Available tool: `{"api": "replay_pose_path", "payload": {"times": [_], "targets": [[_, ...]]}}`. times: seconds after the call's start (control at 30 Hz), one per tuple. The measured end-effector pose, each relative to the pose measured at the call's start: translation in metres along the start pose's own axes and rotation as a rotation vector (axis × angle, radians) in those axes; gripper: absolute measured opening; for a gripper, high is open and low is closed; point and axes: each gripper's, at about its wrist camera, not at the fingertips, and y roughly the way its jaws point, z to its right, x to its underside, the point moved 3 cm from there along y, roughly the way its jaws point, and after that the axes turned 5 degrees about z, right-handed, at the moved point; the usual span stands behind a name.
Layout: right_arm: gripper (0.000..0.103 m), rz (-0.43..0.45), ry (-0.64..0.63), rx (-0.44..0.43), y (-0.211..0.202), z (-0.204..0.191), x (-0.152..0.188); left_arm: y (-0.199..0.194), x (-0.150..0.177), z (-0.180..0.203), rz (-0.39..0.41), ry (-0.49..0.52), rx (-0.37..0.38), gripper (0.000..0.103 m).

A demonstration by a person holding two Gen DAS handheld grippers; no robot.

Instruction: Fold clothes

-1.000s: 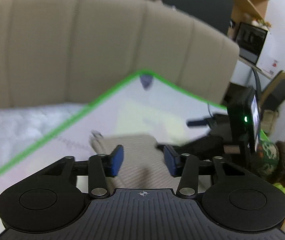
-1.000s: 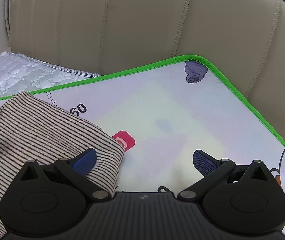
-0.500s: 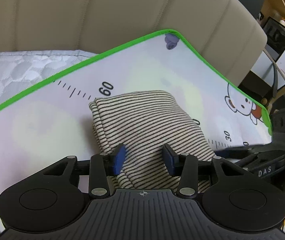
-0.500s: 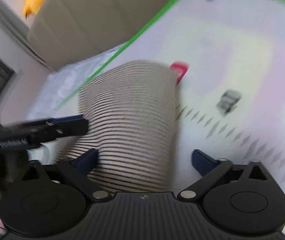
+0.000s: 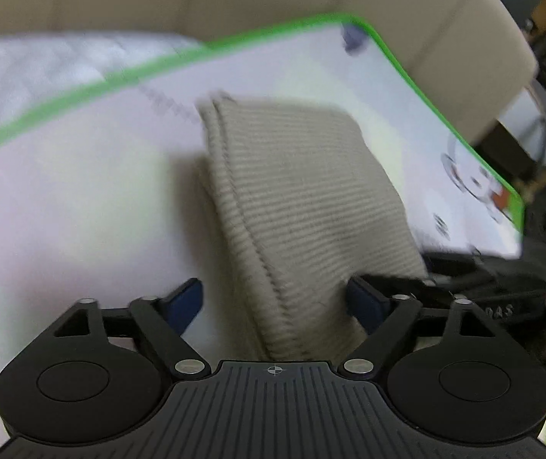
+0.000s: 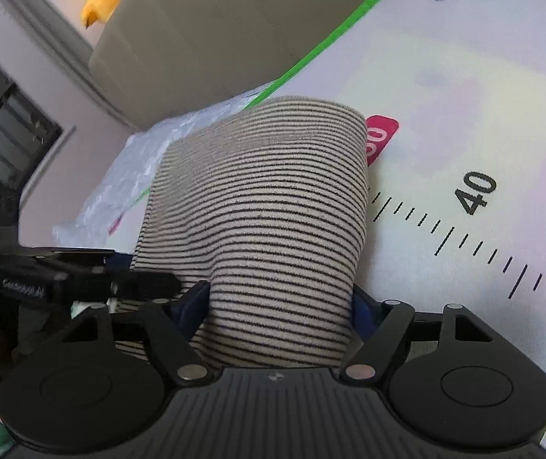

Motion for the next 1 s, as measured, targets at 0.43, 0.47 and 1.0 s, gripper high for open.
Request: {"api": "replay_pose_path", "payload": {"times": [0.43, 0.47, 1.0], "targets": [[0.064, 0.109, -0.050, 0.022, 0.031, 0.009, -0.052, 0.034, -0.039, -0.022, 0.051, -0.017, 0.024, 0.071], [0.064, 0.136, -0.045, 0.026, 0.039, 0.012, -0.061, 0.037, -0.050, -0.023, 0.085, 0.007, -0.003, 0.071], [0.103, 0.248, -0.168, 0.257, -0.042, -0.025, -0.013, -0.039, -0.007, 0.014, 0.332, 0.248, -0.183, 0.102]]}}
